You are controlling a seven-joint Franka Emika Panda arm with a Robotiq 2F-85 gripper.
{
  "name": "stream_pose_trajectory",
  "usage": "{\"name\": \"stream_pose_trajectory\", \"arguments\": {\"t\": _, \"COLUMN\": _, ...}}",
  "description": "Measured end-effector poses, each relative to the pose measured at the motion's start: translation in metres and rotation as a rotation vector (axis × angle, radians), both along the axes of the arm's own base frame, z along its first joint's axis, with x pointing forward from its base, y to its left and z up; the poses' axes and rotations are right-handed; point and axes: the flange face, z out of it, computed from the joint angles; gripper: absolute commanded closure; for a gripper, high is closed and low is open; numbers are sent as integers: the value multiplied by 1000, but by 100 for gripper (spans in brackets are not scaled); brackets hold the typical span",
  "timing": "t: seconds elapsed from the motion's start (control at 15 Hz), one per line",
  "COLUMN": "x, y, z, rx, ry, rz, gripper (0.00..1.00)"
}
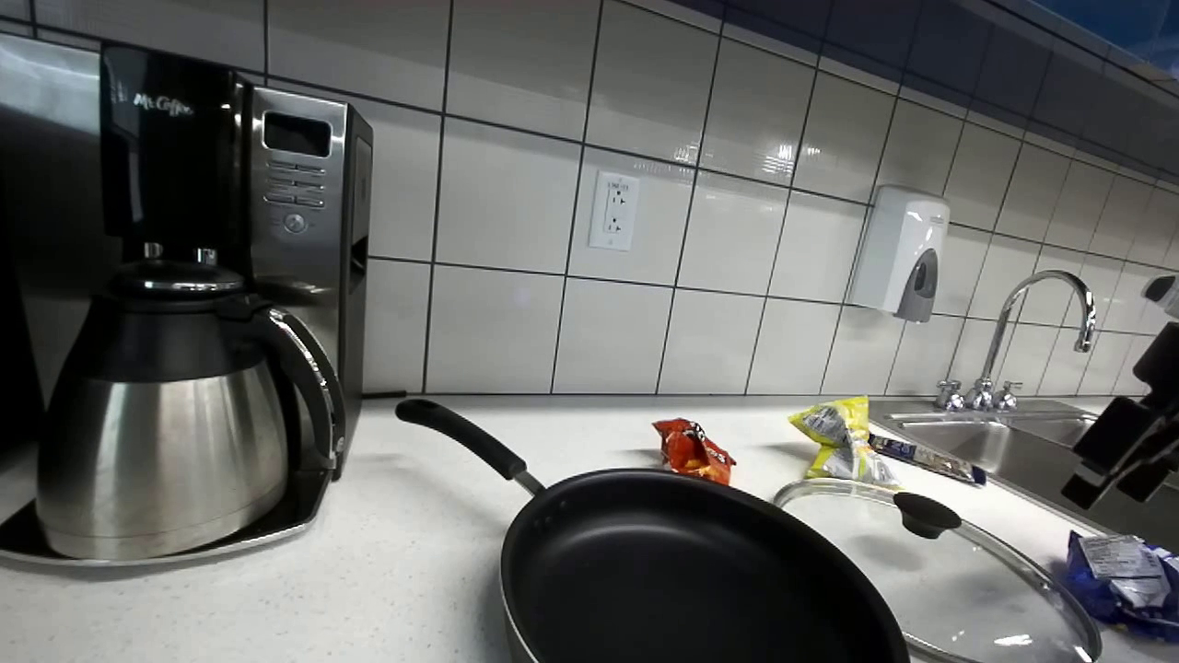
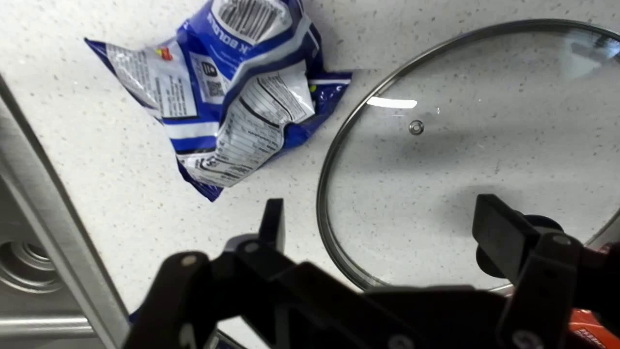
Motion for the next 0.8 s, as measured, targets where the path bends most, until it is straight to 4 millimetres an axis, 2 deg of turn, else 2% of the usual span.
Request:
{"name": "stream_pose_trajectory", "arguments": {"t": 0.53, "x": -33, "y": -20, "z": -17, "rx": -16, "ry": 61, "rz": -163, "gripper": 0}}
{"name": "stream_pose_trajectory", "arguments": {"t": 0.8, "x": -38, "y": -31, "z": -16, "rx": -3, "ry": 59, "rz": -258, "gripper": 0}}
